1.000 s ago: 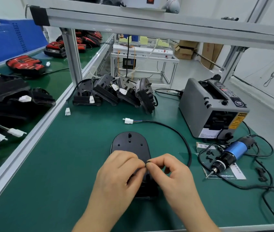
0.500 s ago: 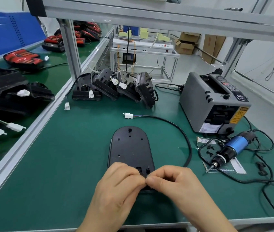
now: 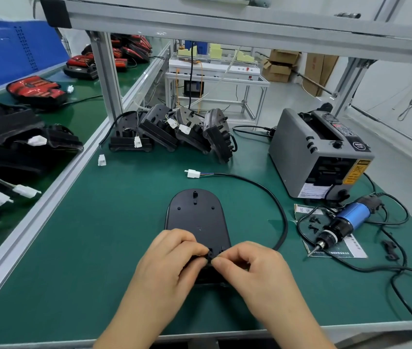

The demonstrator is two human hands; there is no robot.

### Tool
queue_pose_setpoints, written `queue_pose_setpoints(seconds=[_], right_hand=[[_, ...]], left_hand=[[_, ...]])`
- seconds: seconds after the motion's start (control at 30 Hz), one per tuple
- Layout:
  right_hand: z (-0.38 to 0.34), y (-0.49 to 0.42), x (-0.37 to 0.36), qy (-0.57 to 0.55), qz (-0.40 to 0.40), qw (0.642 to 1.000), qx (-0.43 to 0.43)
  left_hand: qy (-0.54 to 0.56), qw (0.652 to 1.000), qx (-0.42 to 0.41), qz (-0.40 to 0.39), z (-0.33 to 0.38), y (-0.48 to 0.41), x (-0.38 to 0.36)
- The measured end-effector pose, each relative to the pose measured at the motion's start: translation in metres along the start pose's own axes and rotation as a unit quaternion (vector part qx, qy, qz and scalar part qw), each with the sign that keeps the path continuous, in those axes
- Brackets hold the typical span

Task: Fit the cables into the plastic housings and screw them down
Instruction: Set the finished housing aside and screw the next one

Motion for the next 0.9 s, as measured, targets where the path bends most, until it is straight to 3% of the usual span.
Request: queue_pose_setpoints(seconds=[0.67,0.9], right_hand=[[-0.01,0.0,0.005,0.094,0.008,0.995,0.022],[-0.01,0.002,-0.004,0.14,0.042,0.985,0.089]], left_hand=[[-0.006,0.998,0.042,-0.043,0.003,-0.002,0.0],[0.01,0.998,0.051,-0.035,0.004,-0.002,-0.001]])
Point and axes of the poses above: each hand's wrist, its own y-axis away from the middle knuckle, its own x-axis out of the back of the hand, z = x × y, the point moved 5 cm from there along -y, towards the middle knuckle, and after that the axes turned 12 degrees about -y, right-handed, at the moved point
